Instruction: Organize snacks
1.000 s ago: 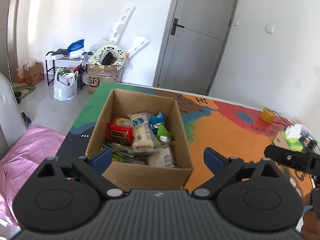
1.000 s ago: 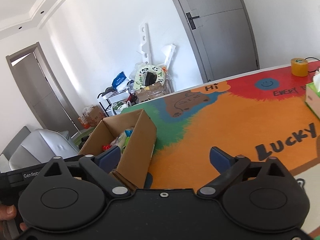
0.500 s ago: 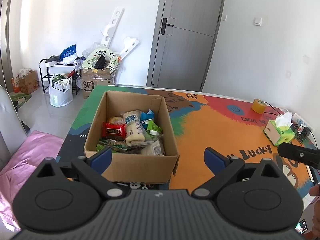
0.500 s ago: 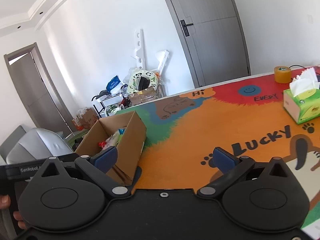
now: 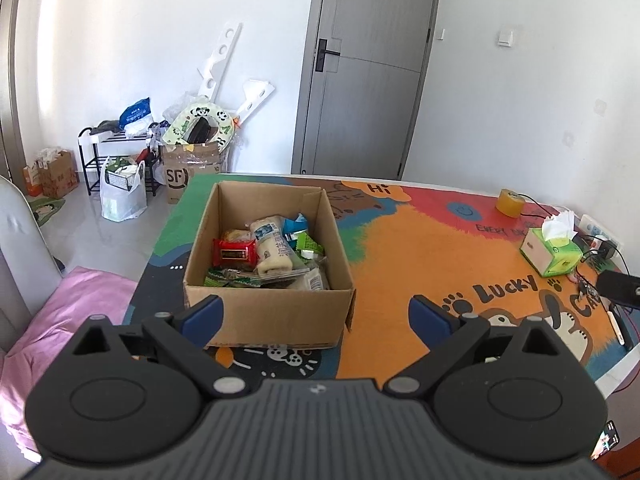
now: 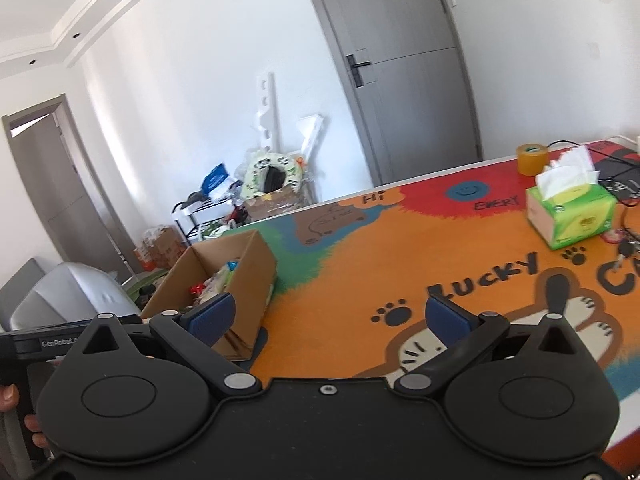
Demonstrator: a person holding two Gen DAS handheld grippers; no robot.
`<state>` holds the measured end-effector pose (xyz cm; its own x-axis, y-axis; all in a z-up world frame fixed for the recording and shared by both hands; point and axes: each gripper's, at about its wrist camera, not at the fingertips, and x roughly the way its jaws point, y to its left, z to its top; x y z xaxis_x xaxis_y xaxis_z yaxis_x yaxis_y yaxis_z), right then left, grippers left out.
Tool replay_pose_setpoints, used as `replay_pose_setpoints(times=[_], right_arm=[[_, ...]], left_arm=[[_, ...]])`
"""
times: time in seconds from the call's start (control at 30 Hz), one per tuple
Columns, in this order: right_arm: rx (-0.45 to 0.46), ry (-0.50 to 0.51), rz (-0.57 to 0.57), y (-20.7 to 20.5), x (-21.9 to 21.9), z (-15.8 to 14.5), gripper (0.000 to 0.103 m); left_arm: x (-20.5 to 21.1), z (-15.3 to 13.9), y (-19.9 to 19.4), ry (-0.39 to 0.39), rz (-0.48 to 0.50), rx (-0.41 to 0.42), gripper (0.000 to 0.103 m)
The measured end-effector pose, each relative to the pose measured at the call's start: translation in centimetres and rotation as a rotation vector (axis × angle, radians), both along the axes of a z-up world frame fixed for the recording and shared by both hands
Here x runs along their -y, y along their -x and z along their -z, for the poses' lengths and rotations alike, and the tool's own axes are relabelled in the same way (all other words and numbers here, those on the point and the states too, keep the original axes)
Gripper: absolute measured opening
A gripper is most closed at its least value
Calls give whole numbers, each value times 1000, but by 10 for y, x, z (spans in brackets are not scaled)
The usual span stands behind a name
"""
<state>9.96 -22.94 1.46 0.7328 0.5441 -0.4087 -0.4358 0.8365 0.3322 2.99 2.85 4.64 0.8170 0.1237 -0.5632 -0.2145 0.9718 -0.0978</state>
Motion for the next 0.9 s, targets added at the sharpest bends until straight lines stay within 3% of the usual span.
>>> replay_pose_setpoints(times=[0.33, 0.9], right_arm=[[-22, 9, -21, 7, 3, 7, 103], [-18, 24, -55, 14, -6, 8, 103]], left_arm=[[-6, -13, 16, -8, -7, 40, 99], [2, -3, 11, -35, 12, 9, 99]])
